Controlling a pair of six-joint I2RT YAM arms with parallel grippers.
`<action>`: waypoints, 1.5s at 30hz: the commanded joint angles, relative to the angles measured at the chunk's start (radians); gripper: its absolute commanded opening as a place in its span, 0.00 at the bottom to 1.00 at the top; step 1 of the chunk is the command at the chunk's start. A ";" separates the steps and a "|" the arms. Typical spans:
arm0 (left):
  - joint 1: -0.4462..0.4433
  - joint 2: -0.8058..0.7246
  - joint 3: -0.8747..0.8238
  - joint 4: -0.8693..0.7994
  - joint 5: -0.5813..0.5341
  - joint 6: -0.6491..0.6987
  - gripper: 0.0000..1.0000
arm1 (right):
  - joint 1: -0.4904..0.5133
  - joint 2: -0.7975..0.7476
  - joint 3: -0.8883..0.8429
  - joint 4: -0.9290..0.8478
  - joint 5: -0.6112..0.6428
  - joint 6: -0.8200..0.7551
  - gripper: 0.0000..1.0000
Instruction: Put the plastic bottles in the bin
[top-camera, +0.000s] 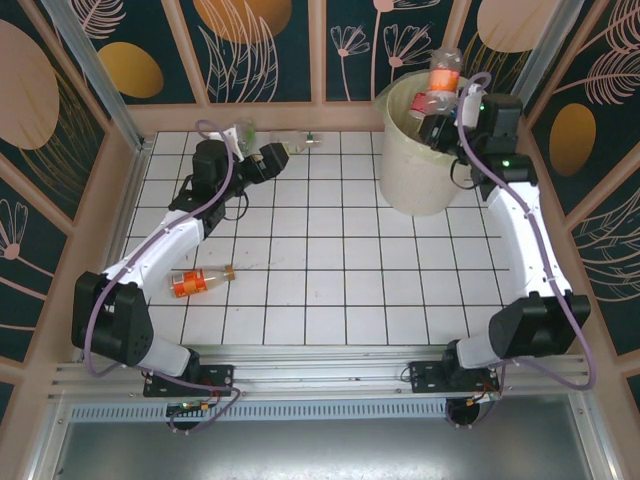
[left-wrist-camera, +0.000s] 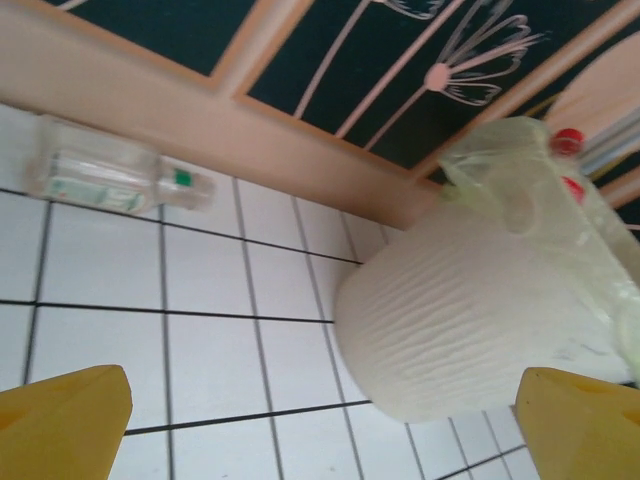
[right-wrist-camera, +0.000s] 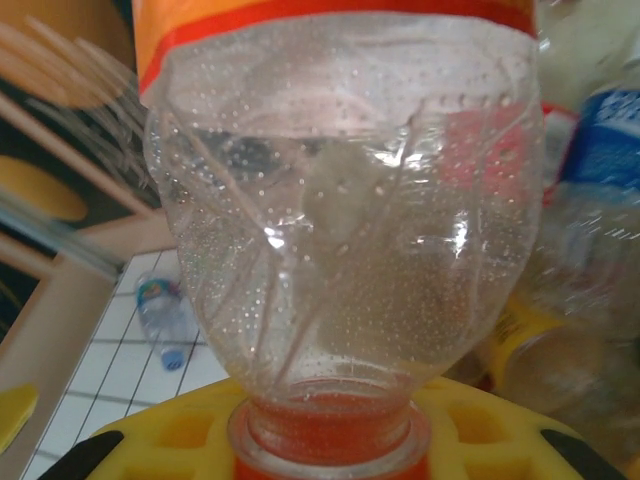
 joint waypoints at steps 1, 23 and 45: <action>0.008 -0.022 -0.019 -0.068 -0.038 0.041 0.99 | -0.025 0.068 0.092 -0.086 0.029 -0.024 0.22; 0.010 0.012 -0.043 -0.066 -0.009 0.029 0.98 | -0.119 0.158 0.170 -0.177 0.112 -0.025 0.43; 0.010 0.033 -0.060 -0.030 0.031 0.016 0.98 | -0.166 0.244 0.366 -0.138 0.056 -0.033 0.49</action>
